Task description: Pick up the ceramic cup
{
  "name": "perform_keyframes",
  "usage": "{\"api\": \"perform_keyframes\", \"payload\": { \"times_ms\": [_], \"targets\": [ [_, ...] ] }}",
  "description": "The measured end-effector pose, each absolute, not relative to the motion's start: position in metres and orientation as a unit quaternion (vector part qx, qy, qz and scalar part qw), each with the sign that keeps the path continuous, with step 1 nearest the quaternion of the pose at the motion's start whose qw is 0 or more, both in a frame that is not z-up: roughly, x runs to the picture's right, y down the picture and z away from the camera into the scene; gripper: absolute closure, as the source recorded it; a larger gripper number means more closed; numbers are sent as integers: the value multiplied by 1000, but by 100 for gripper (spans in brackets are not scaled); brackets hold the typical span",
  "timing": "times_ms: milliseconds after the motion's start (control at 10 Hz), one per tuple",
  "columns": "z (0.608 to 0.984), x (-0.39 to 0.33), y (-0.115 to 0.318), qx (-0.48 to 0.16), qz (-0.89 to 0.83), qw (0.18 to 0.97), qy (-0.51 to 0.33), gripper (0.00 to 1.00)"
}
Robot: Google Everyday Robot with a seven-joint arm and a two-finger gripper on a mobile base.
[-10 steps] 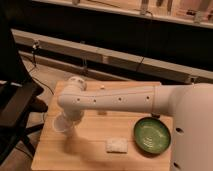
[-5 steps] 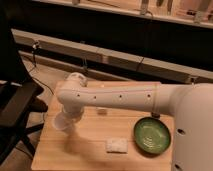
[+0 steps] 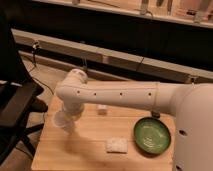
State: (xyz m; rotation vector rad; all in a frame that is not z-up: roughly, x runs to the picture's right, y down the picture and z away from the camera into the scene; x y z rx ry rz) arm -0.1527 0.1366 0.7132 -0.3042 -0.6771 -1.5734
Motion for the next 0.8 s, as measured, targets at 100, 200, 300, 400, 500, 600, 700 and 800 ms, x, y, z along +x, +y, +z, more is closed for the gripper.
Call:
{"api": "perform_keyframes", "payload": {
  "times_ms": [100,200,300,400,500,600,700,800],
  "targets": [
    [712,-153,135,-134,-691,645,-298,100],
    [712,-152,133,-133,-691,645,-298,100],
    [712,-152,132,-133,-691,645,-298,100],
    [711,-152,131,-133,-691,645,-298,100],
    [711,-152,130,-133,-691,645,-298,100],
    [711,-151,129,-133,-692,645,-298,100],
    [710,-151,127,-133,-691,645,-297,100],
    [710,-151,126,-133,-692,645,-297,100]
  ]
}}
